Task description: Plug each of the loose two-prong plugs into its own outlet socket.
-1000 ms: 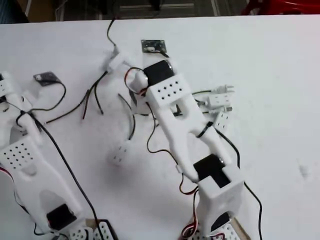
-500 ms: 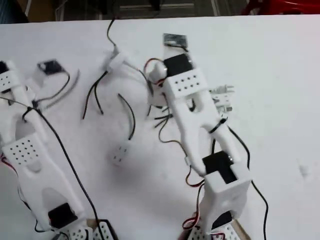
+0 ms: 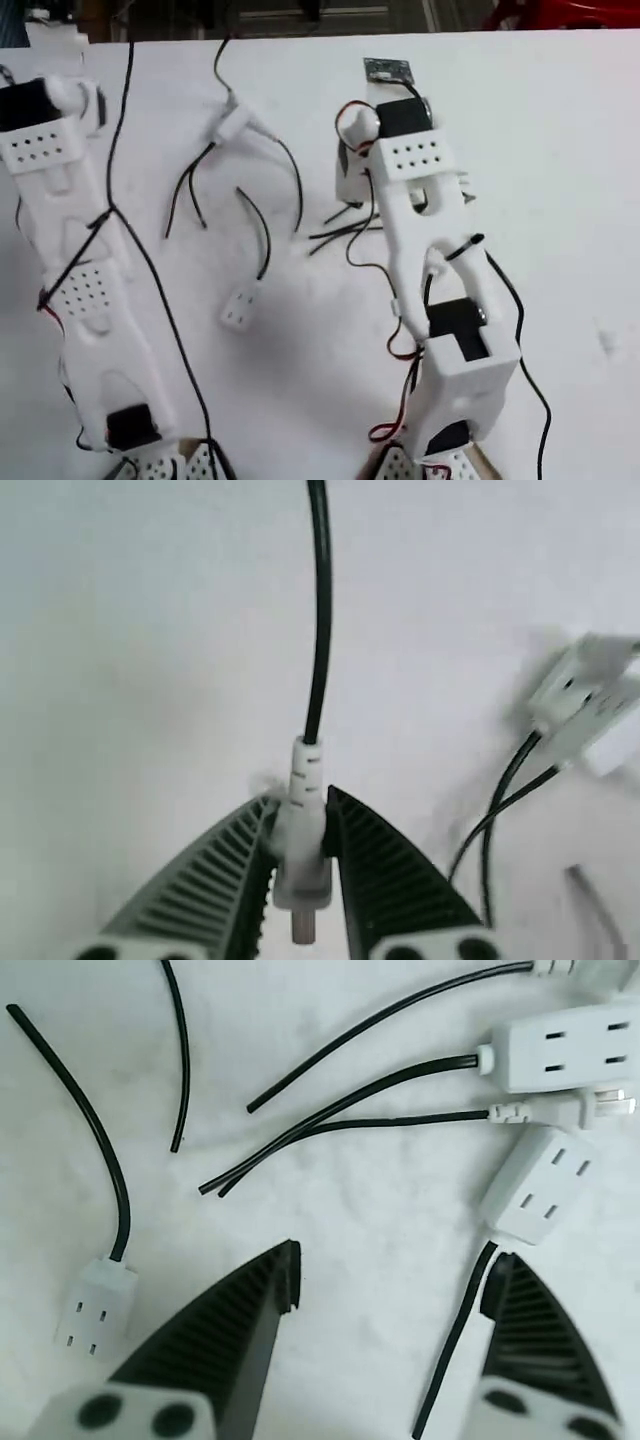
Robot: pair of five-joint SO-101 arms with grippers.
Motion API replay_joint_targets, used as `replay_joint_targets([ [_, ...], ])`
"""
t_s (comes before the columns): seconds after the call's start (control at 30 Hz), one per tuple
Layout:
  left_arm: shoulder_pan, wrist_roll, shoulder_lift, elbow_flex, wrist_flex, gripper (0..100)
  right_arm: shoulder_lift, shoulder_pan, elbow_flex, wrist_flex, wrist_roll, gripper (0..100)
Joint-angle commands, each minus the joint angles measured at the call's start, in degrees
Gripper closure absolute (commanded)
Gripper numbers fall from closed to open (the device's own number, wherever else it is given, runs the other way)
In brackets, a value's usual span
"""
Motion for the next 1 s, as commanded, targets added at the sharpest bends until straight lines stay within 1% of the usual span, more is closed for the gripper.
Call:
replay_joint_targets([
  [0.0,2.95,27.60,-9.71,-3.52,0.18,98,-3.56,1.54,0.79,0.22,0.53,70.8],
  [0.03,3.56,31.74,-11.12,-3.16,0.18,98,-3.56,1.80,1.41,0.22,0.53,70.8],
  [0.1,5.32,36.04,-13.76,-3.43,0.09,98,-3.56,2.59,2.46,0.22,0.53,70.8],
  [0.17,8.66,36.13,-16.22,-3.43,0.09,98,-3.65,3.74,3.08,0.22,0.53,70.8],
  [0.3,15.08,33.14,-19.56,-3.16,0.18,98,-3.65,6.73,3.34,0.22,0.53,70.8],
  [0.37,18.07,34.46,-21.14,-3.34,0.18,98,-3.65,7.69,3.34,0.22,0.53,70.8],
  [0.4,19.21,36.31,-21.93,-3.34,0.18,98,-3.65,7.96,3.25,0.22,0.53,70.8],
  [0.43,20.35,39.12,-22.90,-3.34,0.18,98,-3.74,8.13,3.16,0.22,0.53,70.8],
  [0.5,21.58,47.38,-24.75,-3.25,0.18,98,-4.62,8.13,3.34,0.22,0.53,70.8],
  [0.67,27.03,75.87,-28.18,-3.25,0.09,98,-10.86,8.13,3.34,0.22,0.53,70.8],
  [0.73,28.62,84.84,-28.26,-3.25,0.09,98,-14.20,8.13,3.34,0.22,0.53,70.8],
  [0.8,29.49,90.02,-28.26,-3.16,0.09,98,-17.71,8.13,3.34,0.22,0.79,70.8],
  [0.83,29.58,92.22,-28.26,-3.16,0.09,98,-19.65,8.13,3.34,0.22,2.20,70.8],
  [0.9,29.58,95.91,-28.26,-3.16,0.18,98,-23.52,7.69,3.34,0.22,7.82,70.8],
  [0.97,29.76,97.67,-28.35,-3.16,0.26,98,-27.56,6.73,2.90,0.22,12.84,70.9],
])
